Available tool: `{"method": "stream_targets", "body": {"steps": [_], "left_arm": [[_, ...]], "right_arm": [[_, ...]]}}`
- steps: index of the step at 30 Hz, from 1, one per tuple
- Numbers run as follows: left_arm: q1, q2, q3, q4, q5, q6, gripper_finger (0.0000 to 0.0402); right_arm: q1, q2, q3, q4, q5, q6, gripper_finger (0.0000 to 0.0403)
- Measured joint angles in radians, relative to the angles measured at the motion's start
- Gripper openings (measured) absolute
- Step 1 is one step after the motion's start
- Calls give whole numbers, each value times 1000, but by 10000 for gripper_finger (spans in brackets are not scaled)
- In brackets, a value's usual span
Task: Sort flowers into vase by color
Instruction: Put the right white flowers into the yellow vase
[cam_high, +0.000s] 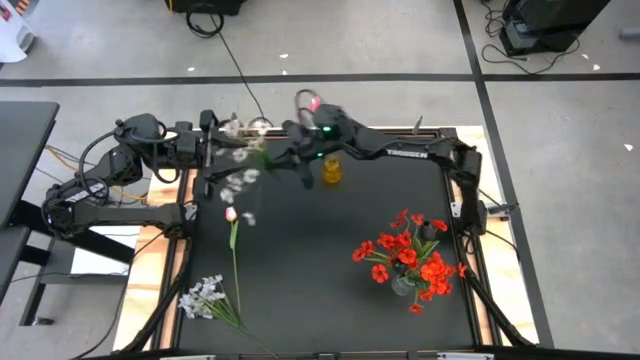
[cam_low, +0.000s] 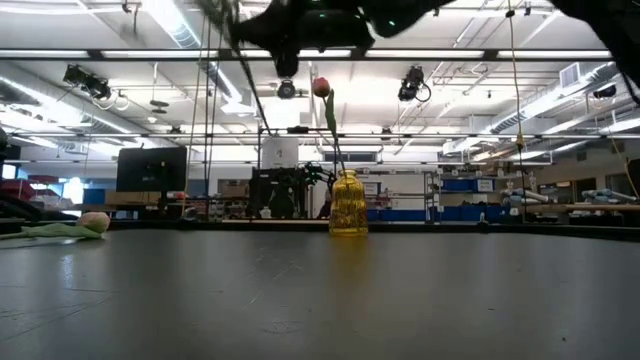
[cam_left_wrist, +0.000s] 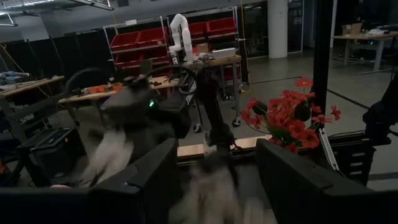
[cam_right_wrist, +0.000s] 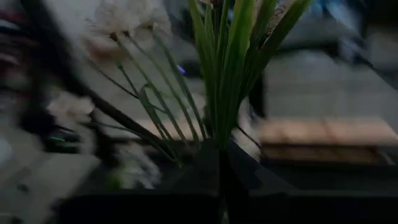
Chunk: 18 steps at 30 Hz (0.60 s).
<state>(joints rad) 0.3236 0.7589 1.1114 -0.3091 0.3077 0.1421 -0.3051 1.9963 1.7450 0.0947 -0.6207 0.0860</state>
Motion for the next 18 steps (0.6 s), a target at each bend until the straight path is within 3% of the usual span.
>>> {"method": "stream_targets", "body": {"steps": [3, 7, 10, 18], "left_arm": [[0, 0, 0, 0, 0, 0, 224], [0, 0, 0, 0, 0, 0, 224], [0, 0, 0, 0, 0, 0, 224], [0, 0, 0, 0, 0, 0, 224]], "right_arm": [[-42, -88, -193, 293, -50, 77, 7], [-102, -190, -425, 563, -11, 51, 7], [-121, -264, -548, 616, 66, -34, 7], [-188, -391, -744, 698, 261, -45, 7]]}}
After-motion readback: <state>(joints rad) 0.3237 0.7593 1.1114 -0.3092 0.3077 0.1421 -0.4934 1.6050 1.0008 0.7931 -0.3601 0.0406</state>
